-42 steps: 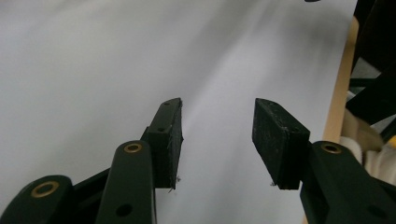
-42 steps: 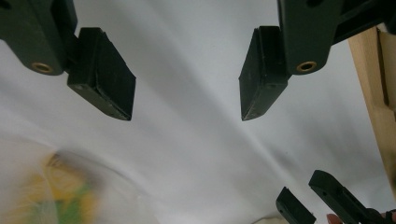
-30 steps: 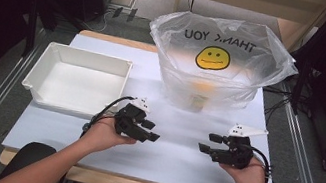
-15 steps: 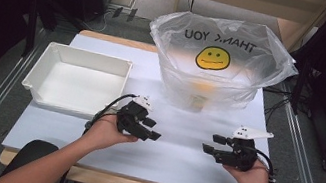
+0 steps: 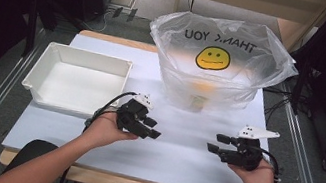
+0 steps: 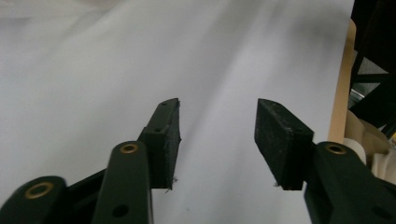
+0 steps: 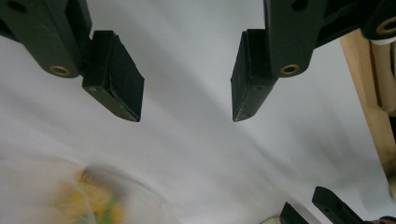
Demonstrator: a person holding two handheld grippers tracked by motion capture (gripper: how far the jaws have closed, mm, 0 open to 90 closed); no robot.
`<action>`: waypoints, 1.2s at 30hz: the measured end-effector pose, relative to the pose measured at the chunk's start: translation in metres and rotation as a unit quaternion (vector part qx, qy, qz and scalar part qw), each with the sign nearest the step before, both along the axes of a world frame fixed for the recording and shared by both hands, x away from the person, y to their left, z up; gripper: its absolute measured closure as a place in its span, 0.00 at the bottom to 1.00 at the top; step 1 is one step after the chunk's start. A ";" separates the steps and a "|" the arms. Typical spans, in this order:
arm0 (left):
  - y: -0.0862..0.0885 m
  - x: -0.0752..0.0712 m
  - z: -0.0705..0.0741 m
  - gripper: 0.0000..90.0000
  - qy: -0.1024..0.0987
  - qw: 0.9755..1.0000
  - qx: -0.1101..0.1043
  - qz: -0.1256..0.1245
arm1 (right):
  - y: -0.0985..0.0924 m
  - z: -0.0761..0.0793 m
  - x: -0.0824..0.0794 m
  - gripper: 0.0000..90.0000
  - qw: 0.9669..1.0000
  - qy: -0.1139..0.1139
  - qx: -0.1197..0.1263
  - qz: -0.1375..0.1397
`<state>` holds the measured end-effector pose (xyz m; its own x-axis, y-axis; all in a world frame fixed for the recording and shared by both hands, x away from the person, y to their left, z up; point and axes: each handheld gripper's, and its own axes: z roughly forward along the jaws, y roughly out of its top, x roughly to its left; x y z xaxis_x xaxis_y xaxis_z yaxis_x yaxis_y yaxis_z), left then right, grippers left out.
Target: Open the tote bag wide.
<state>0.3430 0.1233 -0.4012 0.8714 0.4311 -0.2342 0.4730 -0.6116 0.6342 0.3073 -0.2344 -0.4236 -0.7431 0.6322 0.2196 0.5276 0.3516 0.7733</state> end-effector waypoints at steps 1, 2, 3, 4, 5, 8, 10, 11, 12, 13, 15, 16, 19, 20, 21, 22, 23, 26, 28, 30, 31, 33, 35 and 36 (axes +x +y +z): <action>0.000 0.000 0.000 0.59 0.000 1.000 0.000 0.000 | -0.002 0.001 0.001 0.52 1.000 -0.001 0.002 0.000; 0.000 0.001 0.006 0.62 -0.004 1.000 -0.001 -0.004 | -0.004 0.003 0.002 0.52 1.000 -0.003 0.002 0.002; 0.000 0.002 0.009 0.62 -0.001 1.000 -0.011 -0.004 | -0.007 0.004 0.003 0.52 1.000 -0.001 0.005 0.002; 0.000 0.002 0.012 0.63 0.000 1.000 -0.013 -0.004 | -0.009 0.006 0.004 0.52 1.000 -0.001 0.003 0.005; 0.001 0.003 0.014 0.64 -0.002 1.000 -0.017 -0.005 | -0.012 0.007 0.006 0.53 1.000 -0.003 0.001 0.007; 0.002 0.004 0.020 0.68 -0.007 1.000 -0.013 -0.009 | -0.022 0.013 0.010 0.54 1.000 -0.009 -0.003 0.015; 0.003 0.006 0.026 0.73 -0.006 1.000 -0.011 -0.011 | -0.030 0.018 0.014 0.55 1.000 -0.015 -0.004 0.017; 0.003 0.006 0.026 0.74 -0.006 1.000 -0.011 -0.011 | -0.030 0.018 0.014 0.55 1.000 -0.015 -0.004 0.017; 0.004 0.006 0.032 0.74 -0.010 1.000 -0.018 -0.007 | -0.039 0.024 0.017 0.55 0.999 -0.029 -0.009 0.018; 0.004 0.006 0.032 0.75 -0.010 1.000 -0.018 -0.007 | -0.044 0.027 0.018 0.56 0.999 -0.036 -0.007 0.016; 0.007 0.010 0.042 0.77 -0.013 0.999 -0.028 -0.008 | -0.052 0.034 0.022 0.59 0.999 -0.043 0.006 0.020; 0.008 0.010 0.044 0.78 -0.017 0.999 -0.029 -0.007 | -0.056 0.038 0.024 0.60 0.999 -0.046 0.004 0.022; 0.010 0.011 0.053 0.80 -0.023 0.999 -0.031 -0.007 | -0.065 0.046 0.030 0.64 0.998 -0.051 -0.008 0.022; 0.011 0.011 0.055 0.82 -0.023 0.999 -0.032 -0.008 | -0.067 0.049 0.032 0.65 0.998 -0.052 -0.007 0.022; 0.012 0.011 0.058 0.83 -0.028 0.999 -0.030 -0.009 | -0.069 0.052 0.034 0.67 0.998 -0.052 -0.005 0.023; 0.013 0.011 0.061 0.85 -0.031 0.999 -0.027 -0.010 | -0.071 0.055 0.035 0.68 0.998 -0.053 -0.005 0.025; 0.013 0.011 0.061 0.87 -0.031 0.999 -0.027 -0.010 | -0.071 0.055 0.035 0.68 0.998 -0.053 -0.005 0.025; 0.016 0.011 0.072 0.91 -0.032 0.999 -0.027 -0.013 | -0.081 0.066 0.042 0.77 0.998 -0.060 -0.008 0.027; 0.018 0.011 0.078 0.94 -0.034 0.999 -0.027 -0.016 | -0.085 0.071 0.046 0.81 0.997 -0.063 -0.014 0.030; 0.020 0.011 0.083 0.97 -0.034 0.999 -0.032 -0.019 | -0.089 0.076 0.048 0.87 0.997 -0.062 -0.017 0.030; 0.021 0.012 0.086 0.98 -0.033 0.999 -0.032 -0.018 | -0.091 0.079 0.049 0.90 0.997 -0.063 -0.016 0.032; 0.022 0.013 0.091 0.98 -0.034 0.999 -0.032 -0.020 | -0.097 0.083 0.052 0.96 0.997 -0.065 -0.017 0.036; 0.022 0.013 0.094 0.98 -0.036 0.999 -0.031 -0.018 | -0.103 0.088 0.056 1.00 0.996 -0.076 -0.026 0.041; 0.023 0.013 0.100 0.98 -0.040 0.999 -0.031 -0.017 | -0.106 0.090 0.058 1.00 0.996 -0.076 -0.028 0.040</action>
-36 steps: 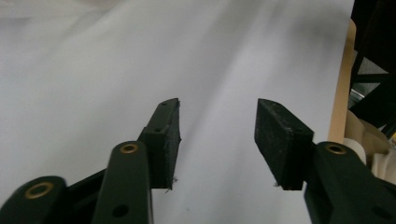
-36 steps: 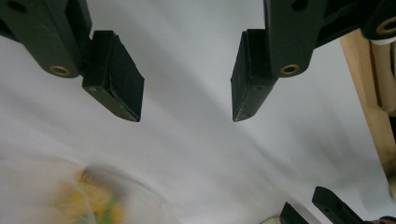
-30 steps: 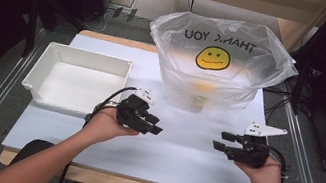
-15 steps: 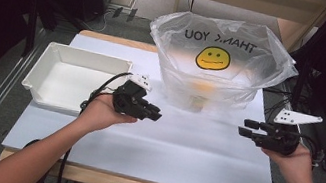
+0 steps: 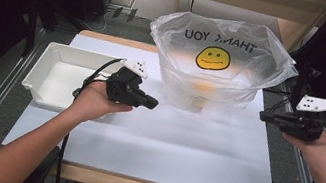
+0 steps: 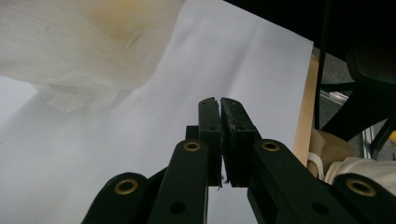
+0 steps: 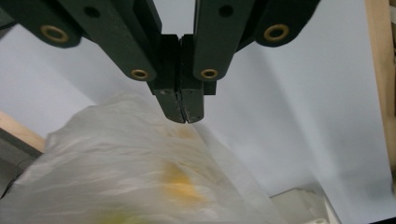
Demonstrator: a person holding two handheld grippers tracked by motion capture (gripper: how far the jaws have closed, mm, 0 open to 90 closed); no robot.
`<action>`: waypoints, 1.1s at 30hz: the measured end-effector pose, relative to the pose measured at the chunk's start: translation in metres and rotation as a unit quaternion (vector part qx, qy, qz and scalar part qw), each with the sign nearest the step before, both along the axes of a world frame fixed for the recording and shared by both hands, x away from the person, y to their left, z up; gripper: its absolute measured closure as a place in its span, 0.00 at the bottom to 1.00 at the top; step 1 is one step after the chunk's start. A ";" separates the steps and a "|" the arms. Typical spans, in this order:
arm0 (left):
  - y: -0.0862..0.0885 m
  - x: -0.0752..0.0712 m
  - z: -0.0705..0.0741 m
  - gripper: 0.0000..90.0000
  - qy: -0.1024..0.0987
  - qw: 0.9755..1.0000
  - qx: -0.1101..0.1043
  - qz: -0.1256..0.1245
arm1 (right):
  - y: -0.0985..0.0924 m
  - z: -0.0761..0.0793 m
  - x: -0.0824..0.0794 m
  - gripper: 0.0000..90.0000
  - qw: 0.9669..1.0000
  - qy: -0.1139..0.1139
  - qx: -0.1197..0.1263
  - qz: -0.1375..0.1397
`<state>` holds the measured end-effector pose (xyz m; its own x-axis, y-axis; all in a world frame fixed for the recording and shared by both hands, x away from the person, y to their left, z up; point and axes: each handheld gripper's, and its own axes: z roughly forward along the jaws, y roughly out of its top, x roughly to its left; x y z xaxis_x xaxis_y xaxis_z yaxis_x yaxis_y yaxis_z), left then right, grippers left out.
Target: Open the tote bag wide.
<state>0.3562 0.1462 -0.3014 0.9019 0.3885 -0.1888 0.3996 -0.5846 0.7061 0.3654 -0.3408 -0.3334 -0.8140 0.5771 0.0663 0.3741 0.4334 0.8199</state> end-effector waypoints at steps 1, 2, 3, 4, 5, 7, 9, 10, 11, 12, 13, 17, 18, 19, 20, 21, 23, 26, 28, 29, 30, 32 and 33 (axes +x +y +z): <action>0.000 0.001 0.003 0.98 -0.001 1.000 -0.003 -0.002 | -0.003 0.003 0.003 1.00 1.000 0.001 -0.001 -0.002; 0.001 0.001 0.007 0.98 0.000 1.000 -0.008 -0.002 | -0.007 0.006 0.005 1.00 1.000 -0.002 -0.001 -0.003; 0.001 0.002 0.011 0.98 -0.003 1.000 -0.009 -0.004 | -0.010 0.010 0.007 1.00 1.000 -0.002 0.001 -0.005; 0.001 0.002 0.011 0.98 -0.003 1.000 -0.009 -0.004 | -0.010 0.010 0.007 1.00 1.000 -0.002 0.001 -0.005; 0.001 0.003 0.017 0.98 -0.008 1.000 -0.007 -0.004 | -0.014 0.014 0.010 1.00 1.000 -0.003 0.004 -0.006; 0.001 0.005 0.029 0.98 -0.017 1.000 -0.012 -0.005 | -0.024 0.025 0.018 1.00 1.000 -0.008 0.007 -0.008; 0.002 0.007 0.034 0.98 -0.020 1.000 -0.011 -0.006 | -0.026 0.030 0.020 1.00 1.000 -0.006 0.007 -0.010; 0.002 0.010 0.044 0.98 -0.021 1.000 -0.016 -0.010 | -0.030 0.039 0.025 1.00 1.000 -0.010 0.009 -0.010; 0.002 0.010 0.044 0.98 -0.021 1.000 -0.016 -0.010 | -0.030 0.039 0.025 1.00 1.000 -0.010 0.009 -0.010; 0.001 0.013 0.054 0.98 -0.025 0.999 -0.018 -0.011 | -0.033 0.048 0.031 1.00 1.000 -0.010 0.003 -0.012; 0.001 0.013 0.054 0.98 -0.025 0.999 -0.018 -0.011 | -0.035 0.052 0.034 1.00 1.000 -0.013 0.001 -0.010; 0.000 0.019 0.073 0.97 -0.035 0.999 -0.019 -0.013 | -0.040 0.065 0.043 1.00 1.000 -0.019 0.005 -0.009; -0.001 0.022 0.082 0.97 -0.037 0.999 -0.021 -0.010 | -0.043 0.072 0.049 1.00 1.000 -0.020 0.014 -0.012; -0.001 0.022 0.082 0.97 -0.037 0.999 -0.021 -0.010 | -0.043 0.072 0.049 1.00 1.000 -0.020 0.014 -0.012; -0.001 0.027 0.091 0.97 -0.044 0.999 -0.016 -0.006 | -0.045 0.081 0.053 1.00 1.000 -0.020 0.016 -0.016; -0.001 0.029 0.095 0.97 -0.046 0.999 -0.016 -0.005 | -0.046 0.085 0.056 1.00 0.999 -0.022 0.014 -0.020; -0.002 0.032 0.099 0.97 -0.049 0.999 -0.016 -0.006 | -0.046 0.090 0.058 1.00 0.999 -0.022 0.014 -0.022; -0.007 0.043 0.115 0.97 -0.056 0.998 -0.014 -0.004 | -0.043 0.112 0.065 1.00 0.999 -0.028 0.012 -0.029; -0.010 0.050 0.122 0.97 -0.062 0.998 -0.010 -0.003 | -0.040 0.122 0.070 1.00 0.999 -0.032 0.013 -0.030; -0.012 0.053 0.125 0.97 -0.063 0.998 -0.009 -0.002 | -0.039 0.127 0.072 1.00 0.999 -0.034 0.014 -0.031; -0.014 0.057 0.127 0.97 -0.064 0.998 -0.007 -0.003 | -0.037 0.132 0.075 1.00 0.999 -0.036 0.013 -0.030; -0.018 0.065 0.131 0.97 -0.066 0.998 -0.001 -0.001 | -0.032 0.141 0.080 1.00 0.999 -0.037 0.015 -0.029; -0.020 0.069 0.133 0.97 -0.065 0.998 0.000 -0.001 | -0.029 0.145 0.082 1.00 0.999 -0.041 0.017 -0.025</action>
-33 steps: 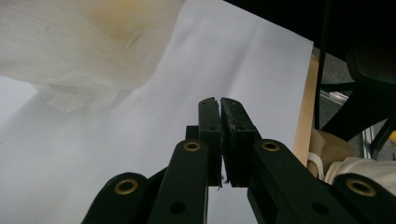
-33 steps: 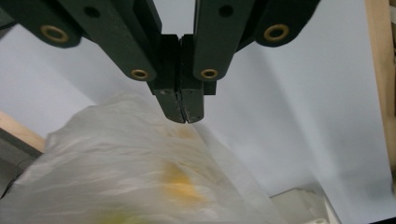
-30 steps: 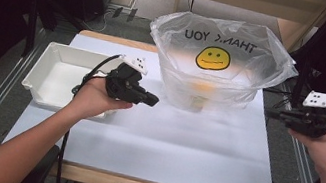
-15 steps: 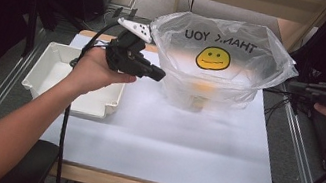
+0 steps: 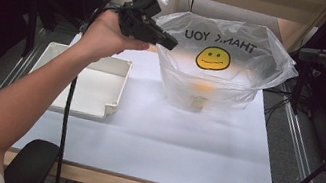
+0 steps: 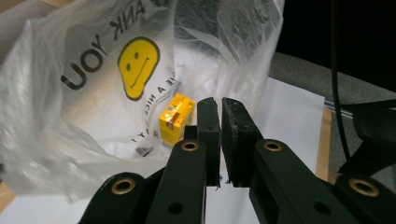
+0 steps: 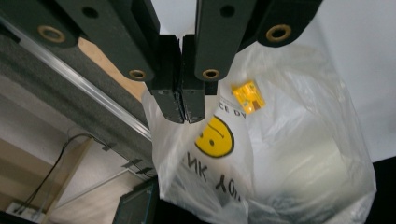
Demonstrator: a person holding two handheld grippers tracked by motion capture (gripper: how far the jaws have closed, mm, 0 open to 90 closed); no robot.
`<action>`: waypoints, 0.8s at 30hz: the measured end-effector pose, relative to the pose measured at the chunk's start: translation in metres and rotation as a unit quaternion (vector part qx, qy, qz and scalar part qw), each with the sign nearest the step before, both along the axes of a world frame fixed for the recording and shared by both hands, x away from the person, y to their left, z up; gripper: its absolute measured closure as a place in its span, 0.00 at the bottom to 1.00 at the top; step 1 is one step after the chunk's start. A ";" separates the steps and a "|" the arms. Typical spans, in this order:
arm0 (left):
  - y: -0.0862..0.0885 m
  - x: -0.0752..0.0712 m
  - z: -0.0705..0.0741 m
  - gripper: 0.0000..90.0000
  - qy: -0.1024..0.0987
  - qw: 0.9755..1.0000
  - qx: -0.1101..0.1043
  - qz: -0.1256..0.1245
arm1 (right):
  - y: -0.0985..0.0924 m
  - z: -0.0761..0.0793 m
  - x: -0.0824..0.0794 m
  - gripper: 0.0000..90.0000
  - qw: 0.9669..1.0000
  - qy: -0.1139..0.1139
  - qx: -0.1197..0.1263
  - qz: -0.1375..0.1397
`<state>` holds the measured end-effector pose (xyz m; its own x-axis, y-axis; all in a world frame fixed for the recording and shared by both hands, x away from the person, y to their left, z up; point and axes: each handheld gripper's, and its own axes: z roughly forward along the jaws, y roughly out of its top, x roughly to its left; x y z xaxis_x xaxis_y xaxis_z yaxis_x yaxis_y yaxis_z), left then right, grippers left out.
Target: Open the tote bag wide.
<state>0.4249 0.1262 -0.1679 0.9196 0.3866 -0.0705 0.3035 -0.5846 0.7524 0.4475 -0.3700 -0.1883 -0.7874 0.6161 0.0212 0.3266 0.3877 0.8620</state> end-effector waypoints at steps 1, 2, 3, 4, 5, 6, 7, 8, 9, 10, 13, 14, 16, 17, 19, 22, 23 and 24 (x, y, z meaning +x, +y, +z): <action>-0.003 0.004 0.002 0.97 0.000 1.000 0.000 -0.002 | 0.003 0.004 0.002 1.00 1.000 -0.003 0.004 0.005; -0.006 0.007 0.004 0.96 0.001 1.000 0.003 0.000 | 0.007 0.008 0.005 1.00 1.000 -0.008 0.005 0.010; -0.009 0.011 0.005 0.97 -0.002 1.000 0.005 0.000 | 0.012 0.011 0.007 1.00 1.000 -0.011 0.006 0.015; -0.009 0.011 0.005 0.96 -0.002 1.000 0.005 0.000 | 0.017 0.015 0.009 1.00 1.000 -0.013 0.003 0.020; -0.016 0.018 0.008 0.96 -0.004 1.000 0.008 0.001 | 0.022 0.018 0.012 1.00 0.999 -0.019 -0.001 0.028; -0.016 0.018 0.008 0.96 -0.004 1.000 0.008 0.001 | 0.027 0.021 0.014 1.00 0.999 -0.022 -0.004 0.032; -0.023 0.024 0.011 0.96 -0.009 1.000 0.012 0.002 | 0.033 0.024 0.016 1.00 0.999 -0.024 -0.005 0.039; -0.026 0.027 0.012 0.96 -0.010 1.000 0.014 0.002 | 0.039 0.027 0.019 1.00 0.999 -0.027 -0.008 0.044; -0.029 0.030 0.014 0.96 -0.011 1.000 0.013 0.004 | 0.045 0.029 0.021 1.00 0.998 -0.027 -0.011 0.050; -0.032 0.033 0.015 0.96 -0.012 1.000 0.013 0.005 | 0.051 0.032 0.024 1.00 0.998 -0.029 -0.013 0.056; -0.041 0.042 0.017 0.96 -0.015 1.000 0.013 0.012 | 0.067 0.037 0.030 1.00 0.997 -0.033 -0.019 0.070; -0.044 0.045 0.019 0.96 -0.015 1.000 0.014 0.014 | 0.072 0.038 0.033 1.00 0.997 -0.032 -0.019 0.072; -0.050 0.050 0.021 0.96 -0.016 1.000 0.016 0.013 | 0.081 0.040 0.038 1.00 0.996 -0.030 -0.017 0.076; -0.053 0.052 0.022 0.96 -0.018 1.000 0.017 0.015 | 0.086 0.041 0.040 1.00 0.996 -0.028 -0.014 0.078; -0.059 0.057 0.024 0.96 -0.024 0.999 0.023 0.019 | 0.096 0.043 0.044 1.00 0.996 -0.028 -0.010 0.083; -0.066 0.063 0.025 0.96 -0.022 0.999 0.023 0.025 | 0.108 0.045 0.048 1.00 0.996 -0.026 -0.011 0.088; -0.072 0.071 0.023 0.96 -0.023 0.999 0.024 0.032 | 0.121 0.045 0.052 1.00 0.995 -0.023 -0.010 0.094; -0.072 0.071 0.023 0.96 -0.023 0.999 0.024 0.032 | 0.127 0.045 0.054 1.00 0.995 -0.022 -0.010 0.098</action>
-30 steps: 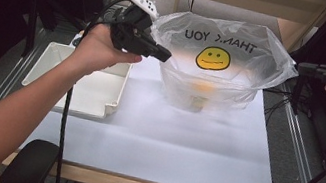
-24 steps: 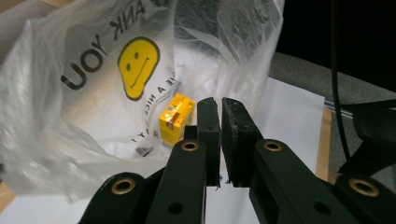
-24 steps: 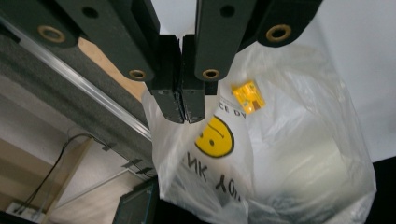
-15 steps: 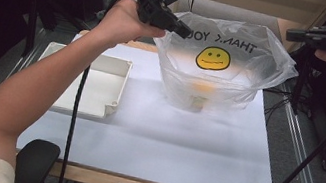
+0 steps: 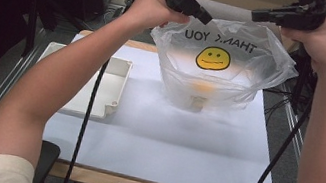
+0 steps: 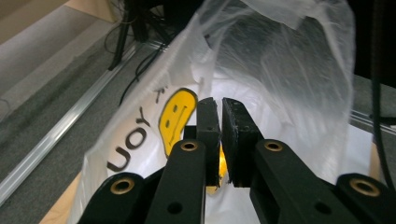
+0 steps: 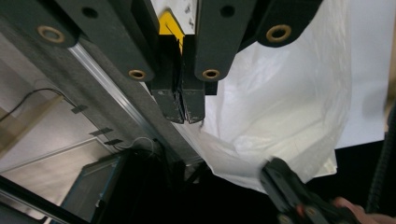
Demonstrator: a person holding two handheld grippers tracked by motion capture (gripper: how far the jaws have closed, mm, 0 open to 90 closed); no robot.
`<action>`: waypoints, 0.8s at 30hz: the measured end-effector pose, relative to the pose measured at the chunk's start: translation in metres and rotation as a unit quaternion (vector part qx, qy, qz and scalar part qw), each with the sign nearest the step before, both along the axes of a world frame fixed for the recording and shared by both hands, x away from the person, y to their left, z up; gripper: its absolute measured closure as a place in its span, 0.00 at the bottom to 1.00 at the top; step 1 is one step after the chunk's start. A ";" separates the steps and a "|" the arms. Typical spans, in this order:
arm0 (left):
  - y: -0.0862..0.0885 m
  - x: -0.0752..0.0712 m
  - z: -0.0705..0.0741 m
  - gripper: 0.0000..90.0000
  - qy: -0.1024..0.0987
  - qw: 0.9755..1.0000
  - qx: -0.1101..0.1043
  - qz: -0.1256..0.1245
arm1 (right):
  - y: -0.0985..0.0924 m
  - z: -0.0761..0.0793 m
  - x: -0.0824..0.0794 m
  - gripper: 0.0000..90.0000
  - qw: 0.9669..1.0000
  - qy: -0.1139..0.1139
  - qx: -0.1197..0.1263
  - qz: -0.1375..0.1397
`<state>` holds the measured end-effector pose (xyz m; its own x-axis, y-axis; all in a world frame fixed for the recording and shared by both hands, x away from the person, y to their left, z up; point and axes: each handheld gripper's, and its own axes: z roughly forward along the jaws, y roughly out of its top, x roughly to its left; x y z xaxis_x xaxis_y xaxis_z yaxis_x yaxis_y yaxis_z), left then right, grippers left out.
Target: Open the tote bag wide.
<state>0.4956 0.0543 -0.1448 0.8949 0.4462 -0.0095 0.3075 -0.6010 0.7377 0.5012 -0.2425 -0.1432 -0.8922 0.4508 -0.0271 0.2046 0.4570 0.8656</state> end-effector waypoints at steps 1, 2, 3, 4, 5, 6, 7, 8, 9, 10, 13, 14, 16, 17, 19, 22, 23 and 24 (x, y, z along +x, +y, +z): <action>-0.006 0.007 -0.004 0.96 0.000 1.000 0.001 0.007 | 0.006 -0.001 0.001 0.99 1.000 0.004 -0.001 0.004; -0.006 0.007 -0.004 0.96 0.000 1.000 0.001 0.007 | 0.006 -0.001 0.001 0.99 1.000 0.004 -0.001 0.004; -0.011 0.013 -0.010 0.97 0.007 1.000 0.001 0.012 | 0.018 -0.005 0.005 0.99 1.000 0.007 -0.007 0.009; -0.012 0.016 -0.014 0.97 0.009 1.000 0.001 0.014 | 0.023 -0.008 0.007 0.99 1.000 0.010 -0.012 0.009; -0.014 0.019 -0.018 0.97 0.012 1.000 0.001 0.015 | 0.027 -0.011 0.009 0.99 1.000 0.012 -0.013 0.009; -0.015 0.021 -0.023 0.97 0.018 1.000 0.000 0.020 | 0.030 -0.015 0.011 0.99 1.000 0.018 -0.014 0.008; -0.016 0.023 -0.028 0.97 0.024 0.999 0.001 0.025 | 0.032 -0.020 0.013 0.99 1.000 0.020 -0.015 0.007; -0.016 0.025 -0.032 0.97 0.027 0.999 0.002 0.027 | 0.034 -0.025 0.014 0.99 1.000 0.025 -0.019 0.002; -0.016 0.025 -0.032 0.96 0.027 0.999 0.002 0.027 | 0.034 -0.025 0.014 0.99 1.000 0.025 -0.019 0.002; -0.017 0.026 -0.037 0.96 0.031 0.999 0.003 0.029 | 0.035 -0.030 0.016 0.98 0.999 0.030 -0.022 -0.001; -0.016 0.030 -0.052 0.96 0.036 0.999 0.007 0.040 | 0.038 -0.050 0.018 0.96 0.998 0.041 -0.037 -0.009; -0.016 0.030 -0.052 0.95 0.036 0.999 0.007 0.040 | 0.038 -0.050 0.018 0.96 0.998 0.041 -0.037 -0.009; -0.016 0.032 -0.059 0.95 0.040 0.998 0.007 0.046 | 0.038 -0.058 0.018 0.95 0.998 0.047 -0.041 -0.017; -0.015 0.033 -0.063 0.95 0.042 0.998 0.008 0.048 | 0.037 -0.065 0.019 0.94 0.997 0.052 -0.043 -0.025; -0.016 0.034 -0.072 0.94 0.040 0.998 0.013 0.052 | 0.036 -0.070 0.019 0.92 0.997 0.056 -0.044 -0.032; -0.015 0.035 -0.080 0.92 0.041 0.998 0.013 0.055 | 0.035 -0.078 0.020 0.89 0.996 0.060 -0.048 -0.046; -0.015 0.035 -0.083 0.92 0.041 0.998 0.012 0.056 | 0.035 -0.081 0.020 0.89 0.995 0.063 -0.050 -0.051; -0.015 0.035 -0.083 0.90 0.041 0.998 0.012 0.056 | 0.035 -0.081 0.020 0.89 0.995 0.063 -0.050 -0.051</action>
